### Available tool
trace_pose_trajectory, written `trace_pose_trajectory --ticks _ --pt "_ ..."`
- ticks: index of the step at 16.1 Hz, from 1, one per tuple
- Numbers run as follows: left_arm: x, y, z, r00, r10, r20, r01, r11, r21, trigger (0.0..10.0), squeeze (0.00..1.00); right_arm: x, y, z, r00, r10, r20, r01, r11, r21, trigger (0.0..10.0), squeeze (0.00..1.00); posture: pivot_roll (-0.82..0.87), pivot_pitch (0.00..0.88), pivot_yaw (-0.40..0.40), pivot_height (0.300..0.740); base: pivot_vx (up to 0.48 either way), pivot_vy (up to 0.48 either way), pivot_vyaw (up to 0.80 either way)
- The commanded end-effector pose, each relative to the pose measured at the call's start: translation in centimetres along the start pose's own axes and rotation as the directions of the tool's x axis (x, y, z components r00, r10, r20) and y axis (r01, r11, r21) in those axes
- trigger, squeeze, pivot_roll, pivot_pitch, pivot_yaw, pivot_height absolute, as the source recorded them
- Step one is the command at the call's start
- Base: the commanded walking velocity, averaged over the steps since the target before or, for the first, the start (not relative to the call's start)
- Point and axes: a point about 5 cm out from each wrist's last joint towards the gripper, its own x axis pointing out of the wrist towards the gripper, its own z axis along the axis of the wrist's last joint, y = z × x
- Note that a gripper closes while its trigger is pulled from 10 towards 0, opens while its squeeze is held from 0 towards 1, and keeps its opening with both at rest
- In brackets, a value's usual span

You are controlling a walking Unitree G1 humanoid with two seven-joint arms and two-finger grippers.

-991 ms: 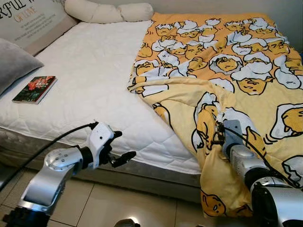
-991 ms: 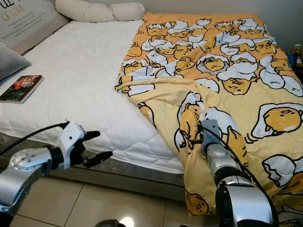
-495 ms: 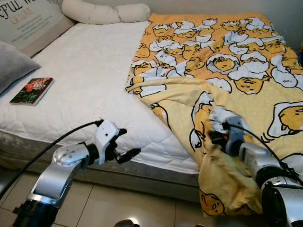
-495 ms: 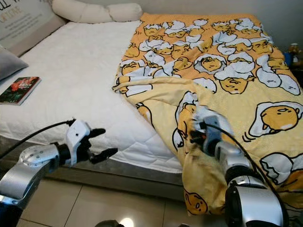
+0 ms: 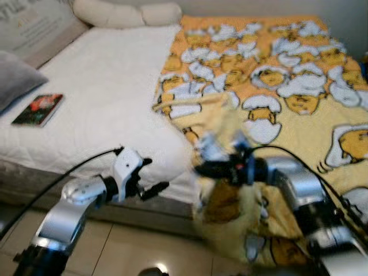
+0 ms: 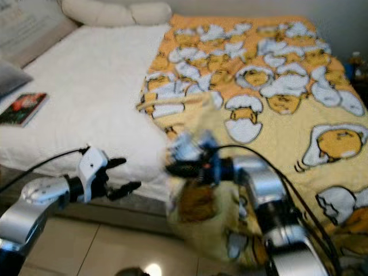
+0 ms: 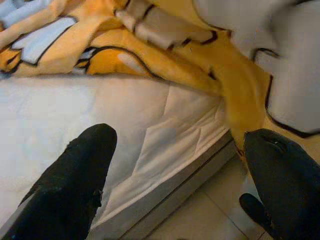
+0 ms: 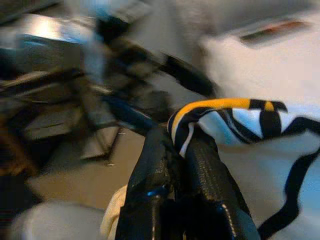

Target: Clean up the room

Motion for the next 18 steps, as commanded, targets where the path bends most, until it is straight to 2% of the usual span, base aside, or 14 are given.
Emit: trace_pose_trajectory --ticks 1,3,4,5,6,7,8,9,10,12,14,15,17,18 --pt "-1.3 0.9 -0.6 0.999 0.043 -0.025 -0.043 0.999 0.0 10.0 0.0 1.0 3.2 2.2 0.976 0.216 -0.002 -0.216 0.974 -0.074 0.0 0.0 0.1 0.0 0.079 0.74 0.0 0.0 0.0" --pt "-1.9 1.1 -0.9 0.998 0.057 -0.035 -0.057 0.998 -0.005 10.0 0.0 0.8 5.9 3.7 0.934 0.356 0.018 -0.354 0.933 -0.073 0.0 0.0 0.1 0.0 0.073 0.74 0.0 0.0 0.0" --pt "-2.1 1.1 -1.1 0.997 0.06 -0.04 -0.061 0.998 -0.008 10.0 0.0 0.6 6.7 4.1 0.921 0.388 0.02 -0.387 0.92 -0.062 0.0 0.0 0.1 0.0 0.073 0.74 0.0 0.0 0.0" --pt "-2.1 1.0 -1.2 0.997 0.06 -0.041 -0.06 0.998 -0.008 10.0 0.0 0.5 6.9 3.9 0.92 0.392 0.012 -0.391 0.919 -0.059 0.0 0.0 0.1 0.0 0.074 0.74 0.0 0.0 0.0" --pt "-2.2 1.0 -1.3 0.997 0.058 -0.043 -0.058 0.998 -0.01 10.0 0.0 0.4 6.7 3.1 0.928 0.372 -0.019 -0.373 0.926 -0.06 4.4 0.0 0.11 0.0 0.075 0.74 0.0 0.0 0.0" --pt "-2.2 1.0 -1.3 0.997 0.058 -0.044 -0.058 0.998 -0.008 10.0 0.0 0.6 6.4 2.8 0.935 0.353 -0.031 -0.354 0.933 -0.057 10.0 0.0 0.11 0.0 0.076 0.74 0.0 0.0 0.0" --pt "-2.2 1.0 -1.3 0.997 0.058 -0.045 -0.058 0.998 -0.006 10.0 0.0 0.7 6.3 2.4 0.943 0.328 -0.047 -0.33 0.943 -0.045 10.0 0.0 0.11 0.0 0.076 0.74 0.0 0.0 0.0" --pt "-2.2 1.1 -1.2 0.997 0.058 -0.045 -0.058 0.998 -0.004 10.0 0.0 0.7 6.4 2.3 0.952 0.302 -0.059 -0.304 0.952 -0.033 10.0 0.24 0.11 0.0 0.078 0.74 0.0 0.0 0.0" --pt "-2.2 1.1 -1.2 0.997 0.058 -0.045 -0.058 0.998 -0.002 10.0 0.0 0.7 6.3 2.2 0.961 0.27 -0.067 -0.271 0.962 -0.012 10.0 1.0 0.11 0.0 0.079 0.74 0.0 0.0 0.0" --pt "-2.3 1.1 -1.2 0.997 0.056 -0.049 -0.056 0.998 0.001 10.0 0.0 0.7 6.5 2.1 0.962 0.264 -0.073 -0.263 0.965 0.02 10.0 1.0 0.11 0.0 0.082 0.74 0.0 0.0 0.0" --pt "-2.4 1.2 -1.4 0.997 0.056 -0.059 -0.056 0.998 0.004 10.0 0.0 0.8 6.4 1.8 0.967 0.239 -0.088 -0.241 0.97 -0.012 10.0 1.0 0.11 0.0 0.086 0.74 0.0 0.0 0.0" --pt "-2.6 1.4 -1.5 0.996 0.059 -0.069 -0.059 0.998 0.01 10.0 0.0 0.8 6.4 1.6 0.971 0.222 -0.093 -0.225 0.974 -0.027 10.0 0.0 0.11 0.0 0.091 0.74 0.0 0.0 0.0" --pt "-2.7 1.6 -1.5 0.995 0.07 -0.074 -0.069 0.997 0.018 10.0 0.0 0.7 6.2 1.7 0.978 0.191 -0.086 -0.194 0.98 -0.037 10.0 0.0 0.11 0.0 0.094 0.74 0.0 0.0 0.0" --pt "-3.1 2.4 -1.5 0.99 0.119 -0.077 -0.116 0.993 0.034 10.0 0.0 0.4 5.6 1.8 0.987 0.14 -0.077 -0.144 0.988 -0.047 10.0 0.0 0.11 0.0 0.094 0.74 0.0 0.0 0.0"
